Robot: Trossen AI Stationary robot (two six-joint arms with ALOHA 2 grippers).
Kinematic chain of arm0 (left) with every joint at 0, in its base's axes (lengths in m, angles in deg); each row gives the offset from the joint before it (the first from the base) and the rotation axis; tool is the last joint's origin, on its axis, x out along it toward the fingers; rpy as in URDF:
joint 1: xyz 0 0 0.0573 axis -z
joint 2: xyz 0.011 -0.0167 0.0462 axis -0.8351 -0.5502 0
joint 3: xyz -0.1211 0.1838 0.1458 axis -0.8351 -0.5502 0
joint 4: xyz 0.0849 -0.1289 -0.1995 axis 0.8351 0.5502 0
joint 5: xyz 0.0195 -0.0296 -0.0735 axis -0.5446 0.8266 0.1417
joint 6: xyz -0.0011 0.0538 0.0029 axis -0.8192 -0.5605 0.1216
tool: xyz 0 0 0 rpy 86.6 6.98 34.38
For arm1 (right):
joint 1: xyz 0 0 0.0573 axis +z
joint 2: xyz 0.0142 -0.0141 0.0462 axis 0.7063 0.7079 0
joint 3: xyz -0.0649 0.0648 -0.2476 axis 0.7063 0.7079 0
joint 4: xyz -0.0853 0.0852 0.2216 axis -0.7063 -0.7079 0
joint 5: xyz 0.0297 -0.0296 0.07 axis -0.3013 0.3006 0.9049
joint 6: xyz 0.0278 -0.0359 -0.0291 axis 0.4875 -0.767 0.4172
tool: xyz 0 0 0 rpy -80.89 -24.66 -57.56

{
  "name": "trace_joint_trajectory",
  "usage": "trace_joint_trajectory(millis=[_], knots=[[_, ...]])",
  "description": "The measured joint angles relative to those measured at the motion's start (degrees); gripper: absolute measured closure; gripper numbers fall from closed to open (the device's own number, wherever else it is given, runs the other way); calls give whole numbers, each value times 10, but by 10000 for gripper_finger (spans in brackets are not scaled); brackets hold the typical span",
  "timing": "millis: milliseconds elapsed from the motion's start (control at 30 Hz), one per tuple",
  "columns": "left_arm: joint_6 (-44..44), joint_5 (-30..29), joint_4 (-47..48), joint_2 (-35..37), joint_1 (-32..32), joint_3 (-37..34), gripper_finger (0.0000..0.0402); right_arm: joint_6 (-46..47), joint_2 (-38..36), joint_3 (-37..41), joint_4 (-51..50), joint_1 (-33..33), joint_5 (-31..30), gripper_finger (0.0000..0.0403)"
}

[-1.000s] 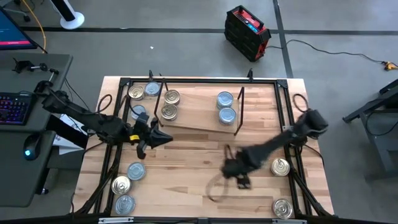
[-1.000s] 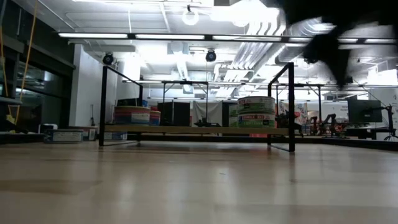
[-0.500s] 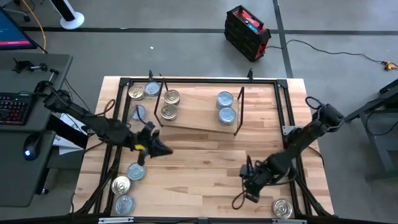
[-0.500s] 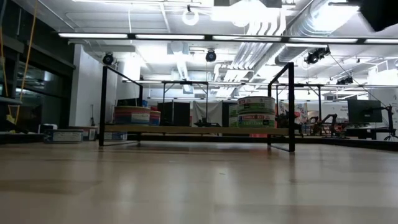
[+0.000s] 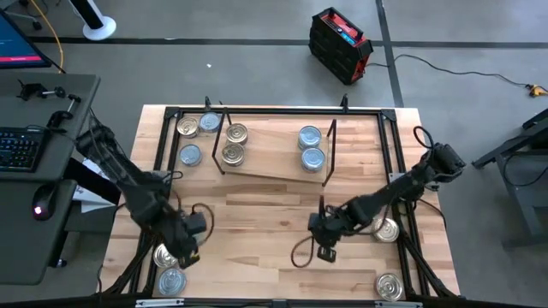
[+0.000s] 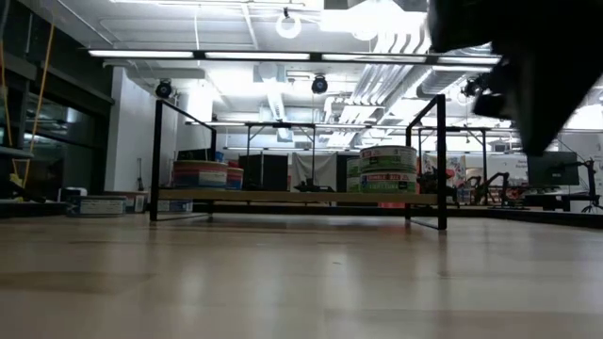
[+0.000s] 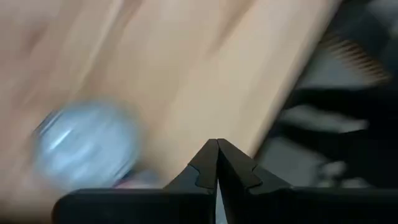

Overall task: Stack canned seafood by type on shelf
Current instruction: Stack the green tuna can on top of the other green tuna can on the shelf

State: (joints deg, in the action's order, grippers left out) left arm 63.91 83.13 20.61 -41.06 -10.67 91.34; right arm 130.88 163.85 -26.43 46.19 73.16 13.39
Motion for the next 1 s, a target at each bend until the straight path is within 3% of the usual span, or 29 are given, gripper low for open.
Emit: trace_joint_trajectory(millis=[167, 400, 667, 900, 1000], knots=[[50, 46, 54, -64, 42, -13, 401, -36, 0, 0, 10, -29, 0, 396], [123, 47, 59, -106, 19, -77, 402, -52, 0, 0, 14, -36, 1, 401], [118, 44, -27, -108, -22, -119, 402, -33, -15, 0, 12, -4, 52, 402], [53, -111, -201, -119, -115, -122, 402, 35, -45, 0, -6, 57, -8, 403], [5, -133, -322, -149, -177, -121, 401, 58, -46, 0, -6, 72, -19, 403]])
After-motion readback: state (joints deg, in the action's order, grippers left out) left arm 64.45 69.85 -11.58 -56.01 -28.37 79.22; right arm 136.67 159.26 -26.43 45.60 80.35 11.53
